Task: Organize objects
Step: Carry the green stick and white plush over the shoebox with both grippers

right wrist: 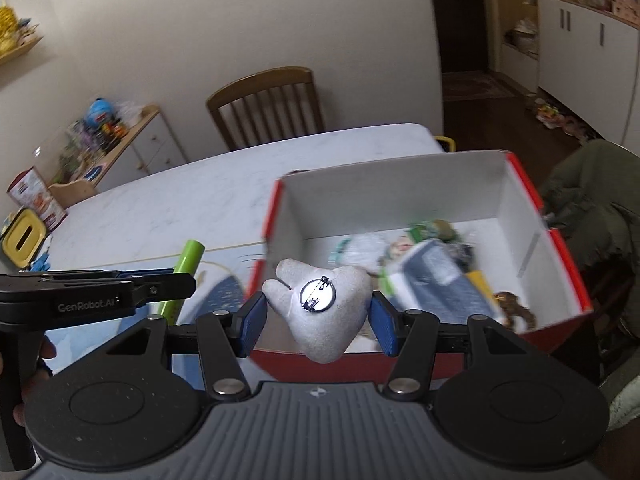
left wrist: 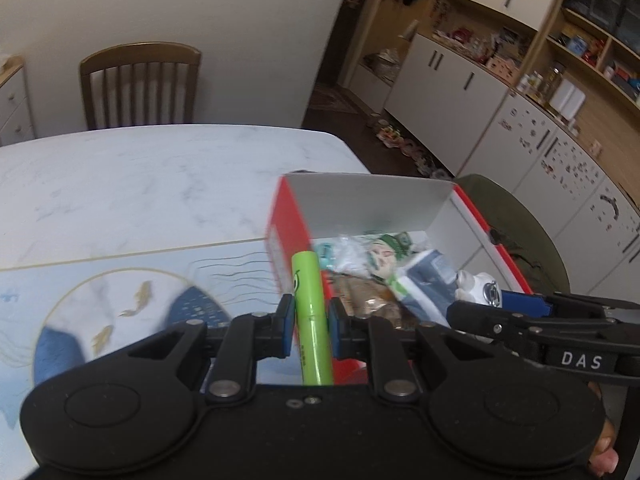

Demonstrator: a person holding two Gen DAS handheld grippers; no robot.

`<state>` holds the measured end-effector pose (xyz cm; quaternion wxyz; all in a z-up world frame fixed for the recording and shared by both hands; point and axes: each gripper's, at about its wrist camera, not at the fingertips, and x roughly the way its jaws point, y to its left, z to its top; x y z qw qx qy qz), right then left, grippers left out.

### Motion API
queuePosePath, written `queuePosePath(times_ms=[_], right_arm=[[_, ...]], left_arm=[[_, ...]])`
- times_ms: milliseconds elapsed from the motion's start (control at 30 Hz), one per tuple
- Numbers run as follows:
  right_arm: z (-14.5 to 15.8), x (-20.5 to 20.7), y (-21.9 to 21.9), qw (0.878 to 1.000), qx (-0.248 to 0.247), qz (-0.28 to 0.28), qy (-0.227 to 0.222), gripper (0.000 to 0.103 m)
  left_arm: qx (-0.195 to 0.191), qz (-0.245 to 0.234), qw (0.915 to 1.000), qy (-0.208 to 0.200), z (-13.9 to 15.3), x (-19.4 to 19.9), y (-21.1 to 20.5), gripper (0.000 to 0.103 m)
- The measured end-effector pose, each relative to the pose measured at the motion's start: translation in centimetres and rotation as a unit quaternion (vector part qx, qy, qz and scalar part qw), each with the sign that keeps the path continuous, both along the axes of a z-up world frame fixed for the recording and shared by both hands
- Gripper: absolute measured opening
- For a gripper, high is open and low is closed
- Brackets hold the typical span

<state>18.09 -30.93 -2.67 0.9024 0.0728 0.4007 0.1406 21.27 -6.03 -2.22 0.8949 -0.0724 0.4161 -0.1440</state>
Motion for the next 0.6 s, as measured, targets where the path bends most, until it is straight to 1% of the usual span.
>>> queuePosePath(times_ms=[167, 333, 600], right_arm=[[-0.6, 0.2, -2.9, 1.0, -0.011, -0.014, 0.0, 0.055], [-1.5, 0.9, -5.4, 0.999, -0.033, -0.023, -0.004, 0.055], [-2.6, 4.1, -8.1, 0.998, -0.064, -0.023, -0.007, 0.055]], left_arm=[[0.007, -0.019, 0.9998, 0.009, -0.6, 1.2, -3.3, 0.015], [0.02, -0.03, 0.9992, 0.018, -1.5, 2.9, -6.2, 0.015], [0.055, -0.037, 0.9975, 0.023, -3.3, 6.0, -9.9, 0.015]])
